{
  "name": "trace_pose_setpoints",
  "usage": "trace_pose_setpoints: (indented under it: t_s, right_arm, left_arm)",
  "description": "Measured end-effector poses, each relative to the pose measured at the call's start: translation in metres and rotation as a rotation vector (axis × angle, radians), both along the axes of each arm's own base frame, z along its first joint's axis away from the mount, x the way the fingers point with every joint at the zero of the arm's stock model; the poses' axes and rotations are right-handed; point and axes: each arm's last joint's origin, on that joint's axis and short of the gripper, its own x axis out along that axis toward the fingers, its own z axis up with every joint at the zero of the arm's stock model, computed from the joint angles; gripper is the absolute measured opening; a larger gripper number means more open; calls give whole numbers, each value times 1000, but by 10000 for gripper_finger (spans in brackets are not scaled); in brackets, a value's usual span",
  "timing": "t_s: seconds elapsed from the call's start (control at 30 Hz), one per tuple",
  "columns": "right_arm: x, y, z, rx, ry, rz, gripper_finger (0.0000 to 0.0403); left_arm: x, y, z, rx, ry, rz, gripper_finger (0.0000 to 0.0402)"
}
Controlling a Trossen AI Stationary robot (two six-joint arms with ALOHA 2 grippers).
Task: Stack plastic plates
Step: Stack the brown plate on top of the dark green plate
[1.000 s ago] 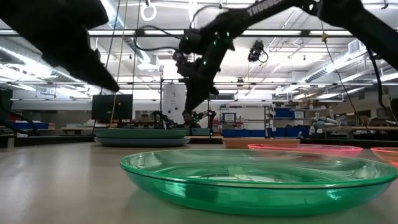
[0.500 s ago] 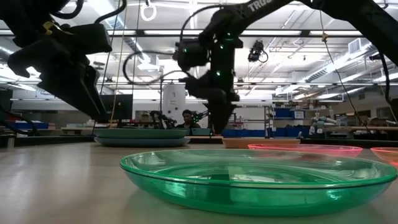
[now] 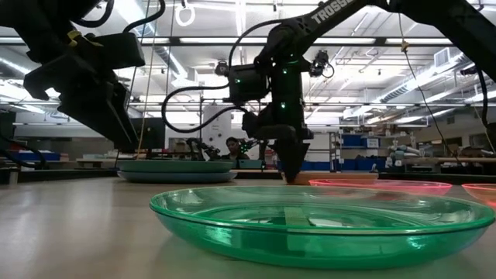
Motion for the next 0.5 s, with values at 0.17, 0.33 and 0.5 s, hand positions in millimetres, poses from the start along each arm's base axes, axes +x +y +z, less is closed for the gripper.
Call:
trace_pose_setpoints:
  t_s: [0.17, 0.33, 0.5]
  right_arm:
    - [0, 0, -1, -4, 3, 22, 24]
    - [-1, -1, 3, -30, 14, 57, 15]
    - [4, -2, 20, -119, 33, 118, 19]
  left_arm:
    - [1, -4, 2, -34, -37, 9, 217]
    - [1, -16, 3, -130, -56, -49, 217]
    - [-4, -30, 3, -251, -38, -88, 217]
